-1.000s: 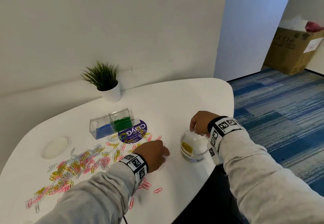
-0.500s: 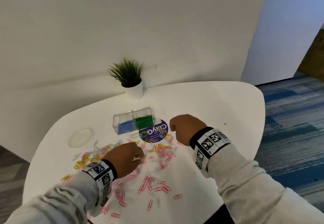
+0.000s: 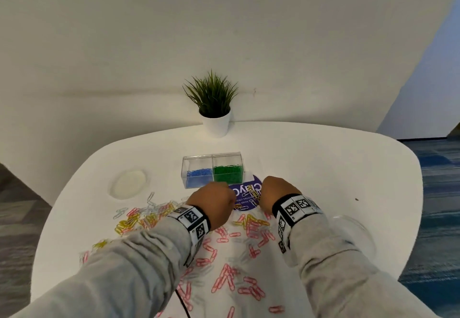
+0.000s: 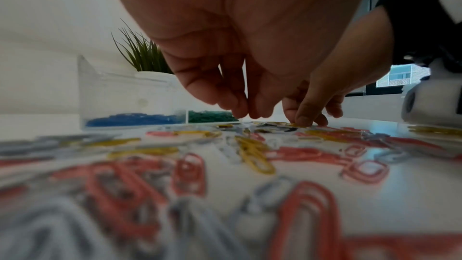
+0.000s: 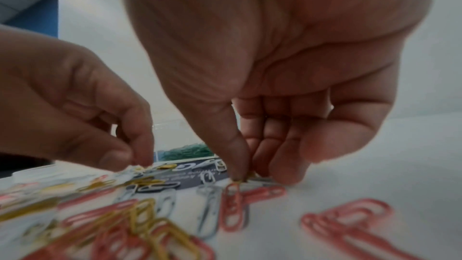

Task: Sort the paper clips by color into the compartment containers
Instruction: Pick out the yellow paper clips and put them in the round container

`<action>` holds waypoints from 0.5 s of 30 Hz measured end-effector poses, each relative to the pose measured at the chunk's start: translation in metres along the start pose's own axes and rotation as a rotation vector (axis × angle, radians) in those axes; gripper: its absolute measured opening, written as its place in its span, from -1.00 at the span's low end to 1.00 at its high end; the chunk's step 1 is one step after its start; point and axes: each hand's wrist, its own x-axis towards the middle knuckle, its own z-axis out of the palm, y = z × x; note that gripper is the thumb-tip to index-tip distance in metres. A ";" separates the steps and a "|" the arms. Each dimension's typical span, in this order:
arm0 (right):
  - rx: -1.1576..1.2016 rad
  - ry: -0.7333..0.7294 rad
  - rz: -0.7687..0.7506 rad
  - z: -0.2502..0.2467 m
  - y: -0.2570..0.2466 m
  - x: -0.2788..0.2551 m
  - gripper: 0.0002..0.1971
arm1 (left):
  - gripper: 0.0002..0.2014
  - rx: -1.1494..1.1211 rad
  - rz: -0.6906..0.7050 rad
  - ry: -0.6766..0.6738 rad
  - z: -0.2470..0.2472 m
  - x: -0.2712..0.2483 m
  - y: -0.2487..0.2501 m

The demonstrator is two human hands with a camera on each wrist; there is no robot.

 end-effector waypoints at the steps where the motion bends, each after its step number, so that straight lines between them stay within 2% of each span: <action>1: 0.007 -0.011 -0.004 0.001 0.001 0.001 -0.93 | -0.76 0.000 -0.008 -0.009 0.003 0.004 0.001; 6: 0.045 -0.099 -0.010 0.004 0.009 0.005 -0.80 | -0.71 -0.014 -0.095 -0.005 0.011 0.011 -0.001; 8: 0.137 -0.046 -0.040 -0.003 0.011 0.001 -0.80 | -0.72 -0.050 -0.116 0.005 0.011 0.011 -0.003; 11: 0.508 0.096 -0.046 -0.016 0.013 -0.005 -0.92 | -0.75 -0.070 -0.121 0.002 0.012 0.010 -0.005; 13: 0.849 0.094 0.009 -0.020 0.013 -0.006 -0.90 | -0.79 -0.063 -0.118 0.009 0.012 0.009 -0.005; 15: 1.052 0.054 0.086 -0.021 0.011 -0.006 -0.81 | -0.82 -0.064 -0.121 0.006 0.012 0.008 -0.004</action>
